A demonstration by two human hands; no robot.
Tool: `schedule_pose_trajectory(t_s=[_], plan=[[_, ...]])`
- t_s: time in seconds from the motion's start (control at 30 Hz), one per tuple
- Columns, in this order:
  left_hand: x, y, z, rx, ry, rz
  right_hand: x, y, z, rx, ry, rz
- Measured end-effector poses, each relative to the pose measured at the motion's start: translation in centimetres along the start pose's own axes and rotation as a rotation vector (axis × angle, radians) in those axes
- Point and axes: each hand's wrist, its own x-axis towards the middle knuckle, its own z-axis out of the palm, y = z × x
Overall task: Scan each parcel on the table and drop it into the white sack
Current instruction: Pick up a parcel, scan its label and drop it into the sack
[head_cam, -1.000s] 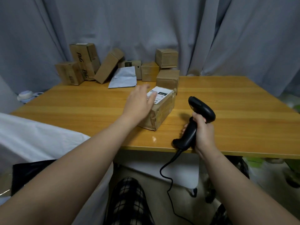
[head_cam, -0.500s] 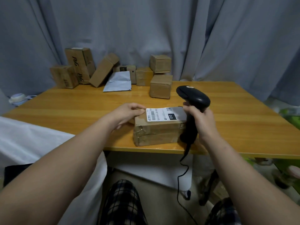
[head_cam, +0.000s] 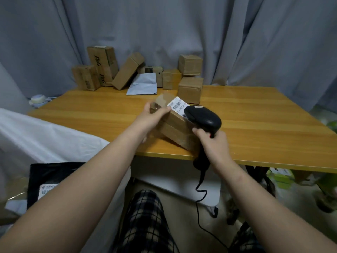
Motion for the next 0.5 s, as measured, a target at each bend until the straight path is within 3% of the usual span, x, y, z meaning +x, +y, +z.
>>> schedule_pose_trajectory(t_s=[0.07,0.2,0.3,0.5], plan=[[0.6,1.1,-0.6,-0.043,0.088,0.143,-1.0,0.6,0.7,0.082,-0.075,0.029],[0.9,2.0,-1.8,0.263,0.073,0.569,-1.3,0.9,1.2,0.119,-0.148,0.013],[1.8,1.5,-3.2,0.244,0.0,0.554,-0.7,1.0,0.5,0.009,-0.075,-0.103],[2.1,1.7,-3.4,0.043,0.04,0.546,-0.8,0.8,-0.1,-0.116,-0.04,-0.22]])
